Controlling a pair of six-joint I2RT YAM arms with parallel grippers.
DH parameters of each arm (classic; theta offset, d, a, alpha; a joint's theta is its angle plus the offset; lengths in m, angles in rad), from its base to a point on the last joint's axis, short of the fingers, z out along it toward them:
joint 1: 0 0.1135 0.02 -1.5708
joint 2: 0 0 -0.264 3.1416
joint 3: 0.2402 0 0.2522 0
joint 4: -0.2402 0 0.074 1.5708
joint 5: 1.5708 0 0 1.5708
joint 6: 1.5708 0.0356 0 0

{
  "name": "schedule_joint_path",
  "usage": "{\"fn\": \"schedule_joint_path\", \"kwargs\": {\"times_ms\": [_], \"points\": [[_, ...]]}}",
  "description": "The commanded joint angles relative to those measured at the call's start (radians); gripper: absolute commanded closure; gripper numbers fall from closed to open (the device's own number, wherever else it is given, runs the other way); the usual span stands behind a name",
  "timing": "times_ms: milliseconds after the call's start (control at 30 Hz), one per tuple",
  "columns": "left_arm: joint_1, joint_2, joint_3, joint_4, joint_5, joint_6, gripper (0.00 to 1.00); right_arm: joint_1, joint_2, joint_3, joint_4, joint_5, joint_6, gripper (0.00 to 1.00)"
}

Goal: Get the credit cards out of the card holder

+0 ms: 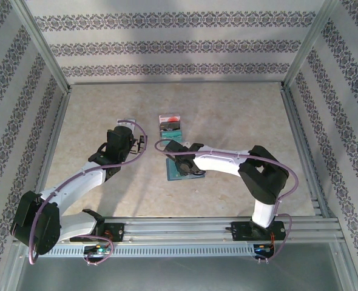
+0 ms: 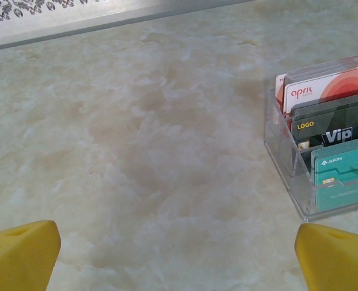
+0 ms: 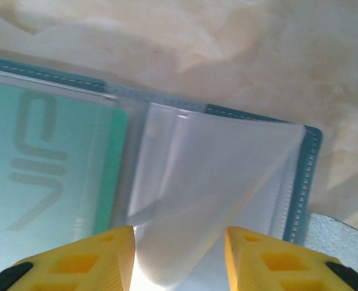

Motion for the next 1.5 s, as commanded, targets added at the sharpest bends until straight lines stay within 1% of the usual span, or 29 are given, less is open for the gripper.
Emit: {"fn": "schedule_joint_path", "kwargs": {"times_ms": [0, 200, 400, 500, 767, 1033, 1100, 1233, 1467], "points": [[-0.015, -0.015, 0.019, -0.01, 0.02, 0.036, 0.01, -0.017, -0.051, -0.032, -0.021, 0.032, 0.017, 0.58], [-0.12, 0.035, 0.017, 0.013, -0.021, 0.082, 0.01, -0.051, -0.104, -0.089, 0.02, 0.009, 0.029, 0.59], [-0.245, 0.142, 0.01, 0.054, -0.052, 0.092, 0.01, -0.08, -0.145, -0.15, 0.05, -0.007, 0.043, 0.61], [-0.285, 0.191, 0.009, 0.074, -0.058, 0.086, 0.01, -0.093, -0.17, -0.184, 0.067, -0.016, 0.052, 0.61], [-0.364, 0.32, 0.013, 0.12, -0.104, 0.117, 0.01, -0.116, -0.256, -0.239, 0.081, -0.02, 0.059, 0.61], [-0.375, 0.356, 0.008, 0.133, -0.12, 0.084, 0.01, -0.17, -0.429, -0.307, 0.082, -0.04, 0.087, 0.61], [-0.375, 0.355, 0.007, 0.13, -0.129, 0.083, 0.01, -0.19, -0.477, -0.327, 0.098, -0.069, 0.093, 0.61], [-0.375, 0.357, 0.005, 0.111, -0.142, 0.069, 0.01, -0.217, -0.532, -0.359, 0.173, -0.193, 0.092, 0.62], [-0.373, 0.386, 0.014, 0.082, -0.142, 0.036, 0.01, -0.221, -0.434, -0.347, 0.314, -0.425, 0.108, 0.62]]}}
